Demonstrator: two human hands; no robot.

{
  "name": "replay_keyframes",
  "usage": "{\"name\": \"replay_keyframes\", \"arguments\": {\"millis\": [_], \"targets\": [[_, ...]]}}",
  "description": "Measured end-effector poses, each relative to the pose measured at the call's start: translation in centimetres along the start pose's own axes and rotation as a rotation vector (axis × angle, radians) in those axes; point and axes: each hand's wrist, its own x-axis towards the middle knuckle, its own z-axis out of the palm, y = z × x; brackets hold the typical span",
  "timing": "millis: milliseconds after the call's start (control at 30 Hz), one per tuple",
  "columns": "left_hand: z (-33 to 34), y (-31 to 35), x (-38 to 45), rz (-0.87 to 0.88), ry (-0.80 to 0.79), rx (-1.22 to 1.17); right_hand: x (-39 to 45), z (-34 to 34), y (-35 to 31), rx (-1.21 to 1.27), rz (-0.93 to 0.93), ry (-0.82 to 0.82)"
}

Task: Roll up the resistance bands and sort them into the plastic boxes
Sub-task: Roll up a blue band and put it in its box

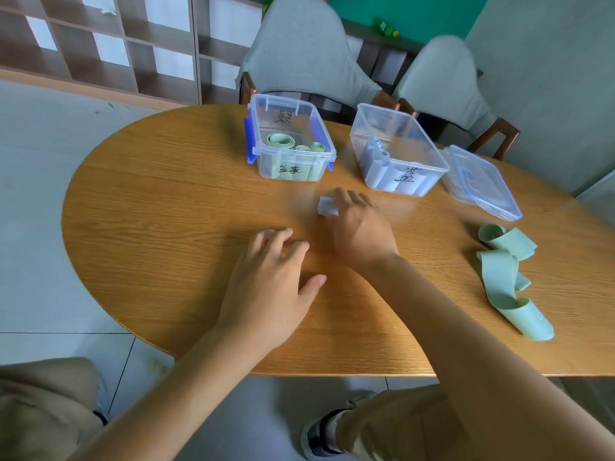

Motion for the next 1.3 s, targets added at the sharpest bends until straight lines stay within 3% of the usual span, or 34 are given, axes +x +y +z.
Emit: {"name": "replay_keyframes", "arguments": {"millis": [200, 433, 633, 800, 933, 1033, 1300], "targets": [[-0.5, -0.1, 1.0, -0.039, 0.024, -0.182, 0.0, 0.4, 0.8, 0.110, -0.003, 0.046], [-1.1, 0.3, 2.2, -0.172, 0.087, -0.435, -2.9, -1.4, -0.2, 0.427, 0.122, 0.097], [-0.3, 1.8, 1.4, -0.119, 0.054, -0.621, -7.3, -3.1, -1.5, 0.485, 0.114, 0.097], [0.1, 1.7, 0.5, -0.074, 0.063, -0.622, -9.7, -4.2, -2.7, 0.521, 0.170, 0.108], [0.4, 1.6, 0.6, -0.071, 0.077, -0.610, -11.0, -4.6, -4.0, 0.704, 0.445, 0.167], [0.7, 1.6, 0.6, -0.092, 0.087, -0.609, -11.8, -5.3, -4.9, 0.921, 0.658, 0.089], [1.1, 2.0, -0.2, -0.181, 0.122, -0.710, -12.4, -5.8, -6.8, 1.022, 0.720, -0.005]]}}
